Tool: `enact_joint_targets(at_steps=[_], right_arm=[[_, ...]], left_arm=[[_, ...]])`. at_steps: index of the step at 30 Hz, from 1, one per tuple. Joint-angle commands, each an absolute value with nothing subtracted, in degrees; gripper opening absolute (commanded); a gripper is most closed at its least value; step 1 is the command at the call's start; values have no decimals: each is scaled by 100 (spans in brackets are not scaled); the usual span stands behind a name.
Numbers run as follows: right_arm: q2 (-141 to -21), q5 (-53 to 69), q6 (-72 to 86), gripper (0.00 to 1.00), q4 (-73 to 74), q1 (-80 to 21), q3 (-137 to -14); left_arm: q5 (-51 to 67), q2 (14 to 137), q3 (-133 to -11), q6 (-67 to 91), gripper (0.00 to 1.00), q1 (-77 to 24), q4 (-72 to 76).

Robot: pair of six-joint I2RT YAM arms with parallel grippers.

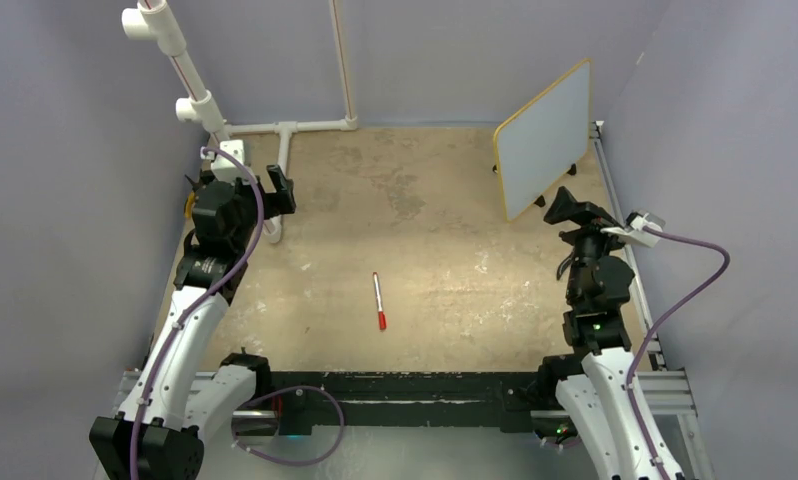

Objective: Write a sentence on the whiteboard
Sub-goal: Move the whiteboard to the center of the board.

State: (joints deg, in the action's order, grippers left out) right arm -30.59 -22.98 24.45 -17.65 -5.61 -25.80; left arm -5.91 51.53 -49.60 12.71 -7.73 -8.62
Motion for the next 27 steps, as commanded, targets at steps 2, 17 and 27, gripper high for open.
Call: enact_joint_targets(at_steps=[2,17,27], right_arm=[[-3169,-2285,2436,99,-1852,-551,-2823],[-5158,-1273,2997,95,-2366,-215,-2929],[-6807,737,3363,81,-3016,1263,-3256]], left_arm=[[-789,5168,-5046,1371,92,-747,-643],[-332,5607,-5302,850,86,-1201,-821],[574,6763,-6207,1268,87,-1881,-470]])
